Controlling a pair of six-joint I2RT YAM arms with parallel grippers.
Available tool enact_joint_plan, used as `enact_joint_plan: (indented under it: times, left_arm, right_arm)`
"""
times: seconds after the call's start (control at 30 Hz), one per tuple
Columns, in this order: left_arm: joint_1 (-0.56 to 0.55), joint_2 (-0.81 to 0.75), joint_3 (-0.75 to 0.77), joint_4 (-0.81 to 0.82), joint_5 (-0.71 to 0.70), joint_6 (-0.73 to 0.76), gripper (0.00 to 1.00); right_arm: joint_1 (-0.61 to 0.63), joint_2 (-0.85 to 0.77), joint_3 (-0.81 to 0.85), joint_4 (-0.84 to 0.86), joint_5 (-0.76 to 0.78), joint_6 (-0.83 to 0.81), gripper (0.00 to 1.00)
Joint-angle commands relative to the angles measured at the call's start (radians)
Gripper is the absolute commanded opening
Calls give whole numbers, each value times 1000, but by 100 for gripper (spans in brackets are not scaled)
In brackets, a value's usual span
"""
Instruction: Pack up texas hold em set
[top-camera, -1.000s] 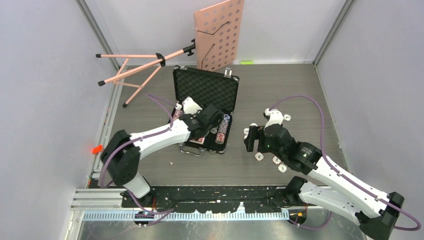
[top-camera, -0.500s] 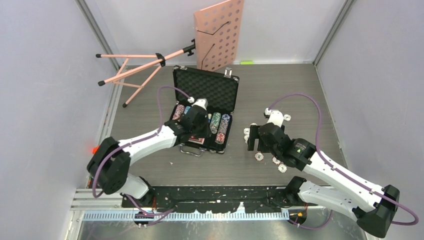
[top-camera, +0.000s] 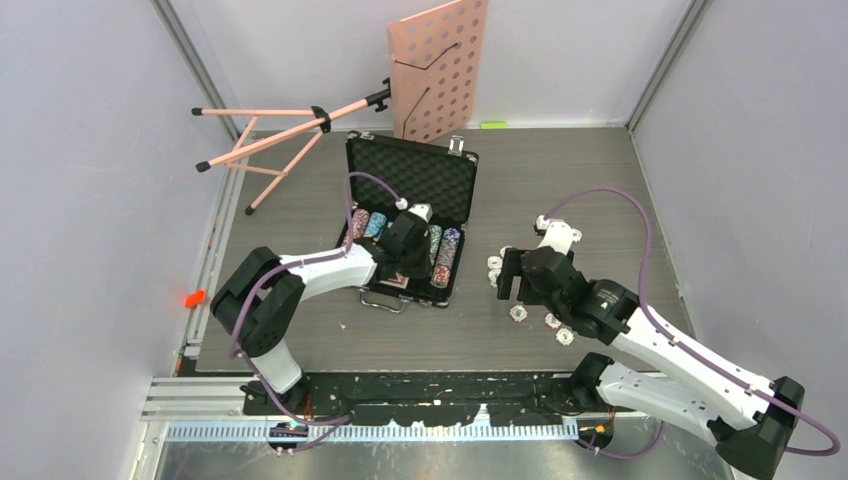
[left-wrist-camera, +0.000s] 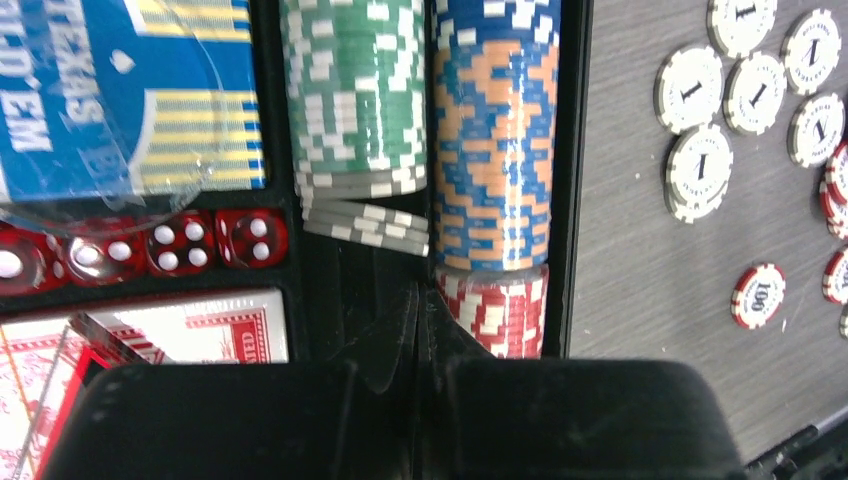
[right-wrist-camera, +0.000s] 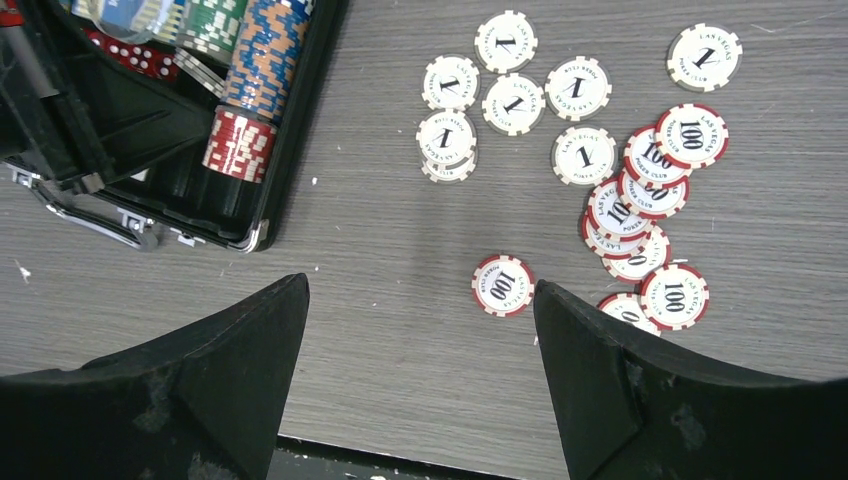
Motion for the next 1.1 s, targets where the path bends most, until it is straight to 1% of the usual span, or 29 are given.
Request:
enact_joint_plan:
  times: [0.0,0.33,0.5,0.67,0.77,0.87,1.07]
  left_arm:
    - [-2,33,58,24,-73,34,0]
    - [-2,63,105,-18,-146,80,0]
    - [-2,60,120,-11,-146,93,0]
    - [-2,30,128,-42,-117,116,0]
    - [-2,-5,119,-78,-123,117,0]
    - [-2,-66,74,-81,-129,122,0]
    - [-2,-181,30,-123,-125,150,0]
  right_arm:
    - [-5,-44,0,20,38,23,89]
    - [-6,-25,2,35,30,12,89]
    - [-7,-16,1,45,17,15,89]
    - [-8,10,9,30,14,22,90]
    - [-9,74,31,4,18,39,90]
    - [-10,134,49,-19,16,48,90]
    - [-10,296,99,-21,26,41,90]
